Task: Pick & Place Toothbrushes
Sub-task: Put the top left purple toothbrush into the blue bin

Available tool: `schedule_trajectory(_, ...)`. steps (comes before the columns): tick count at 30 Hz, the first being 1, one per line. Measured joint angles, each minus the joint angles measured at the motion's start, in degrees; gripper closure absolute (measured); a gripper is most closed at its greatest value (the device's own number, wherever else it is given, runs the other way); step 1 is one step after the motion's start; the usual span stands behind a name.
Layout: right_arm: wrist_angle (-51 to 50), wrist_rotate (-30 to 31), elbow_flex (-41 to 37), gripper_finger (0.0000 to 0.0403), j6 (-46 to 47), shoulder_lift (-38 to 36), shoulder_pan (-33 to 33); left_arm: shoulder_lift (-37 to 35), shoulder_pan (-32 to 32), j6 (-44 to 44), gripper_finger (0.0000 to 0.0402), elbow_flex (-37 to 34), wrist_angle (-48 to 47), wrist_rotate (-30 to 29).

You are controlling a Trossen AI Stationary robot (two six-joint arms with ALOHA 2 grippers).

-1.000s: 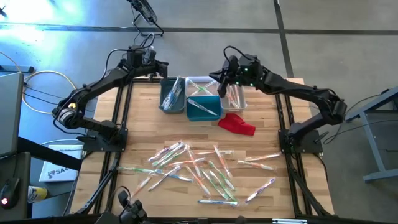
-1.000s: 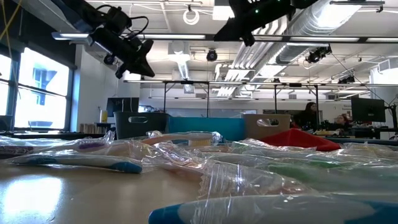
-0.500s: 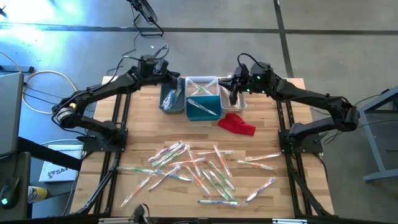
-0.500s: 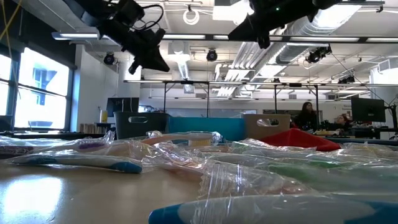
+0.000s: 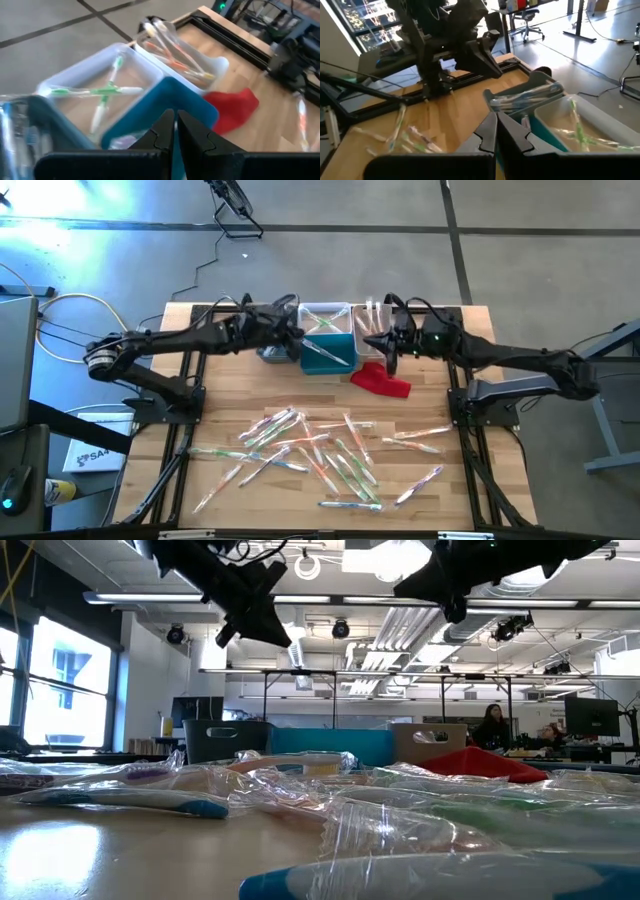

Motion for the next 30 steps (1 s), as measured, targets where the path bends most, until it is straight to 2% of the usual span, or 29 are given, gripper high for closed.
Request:
schedule_trajectory(7,-0.18,6.97,-2.84,0.0400,0.07,-3.05,6.95,0.00,-7.70,-3.83,0.0382,0.00,-0.21,-1.87)
schedule_trajectory(13,-0.03,9.53,-2.85,0.0399,0.06,-3.10,11.58,0.00,-13.18,-8.16,0.0382,0.00,-2.30,-5.13)
schedule_trajectory(30,-0.01,19.90,-2.85,0.0399,0.06,-3.10,19.99,0.00,-27.07,-34.01,0.0382,0.00,-28.43,-7.83)
